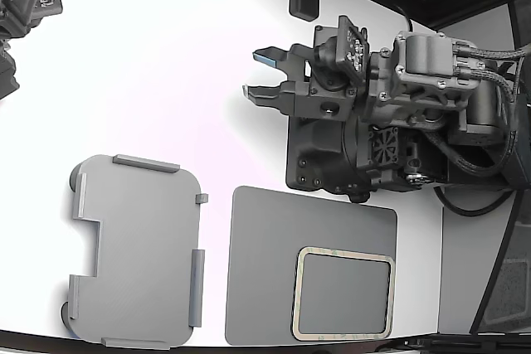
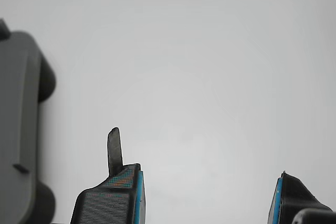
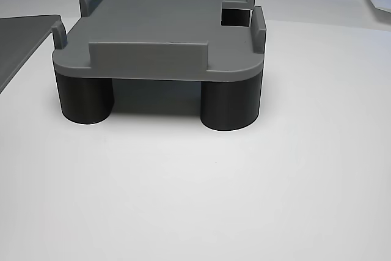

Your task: Move top rectangular frame to the holder.

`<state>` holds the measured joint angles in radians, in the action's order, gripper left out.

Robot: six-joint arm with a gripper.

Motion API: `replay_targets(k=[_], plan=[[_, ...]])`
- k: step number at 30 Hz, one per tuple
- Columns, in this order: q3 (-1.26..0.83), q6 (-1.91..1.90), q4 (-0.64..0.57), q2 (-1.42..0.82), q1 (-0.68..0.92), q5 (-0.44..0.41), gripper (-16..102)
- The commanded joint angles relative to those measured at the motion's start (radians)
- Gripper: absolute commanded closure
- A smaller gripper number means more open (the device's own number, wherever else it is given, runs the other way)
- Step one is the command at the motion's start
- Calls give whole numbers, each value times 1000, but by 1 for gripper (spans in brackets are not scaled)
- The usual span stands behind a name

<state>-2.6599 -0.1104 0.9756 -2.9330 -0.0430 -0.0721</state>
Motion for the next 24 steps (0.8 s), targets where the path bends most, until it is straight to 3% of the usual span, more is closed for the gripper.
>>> replay_targets(k=[1, 24], plan=[[23, -3, -5, -21, -12, -6, -14], [34, -3, -5, -21, -12, -20, -14]])
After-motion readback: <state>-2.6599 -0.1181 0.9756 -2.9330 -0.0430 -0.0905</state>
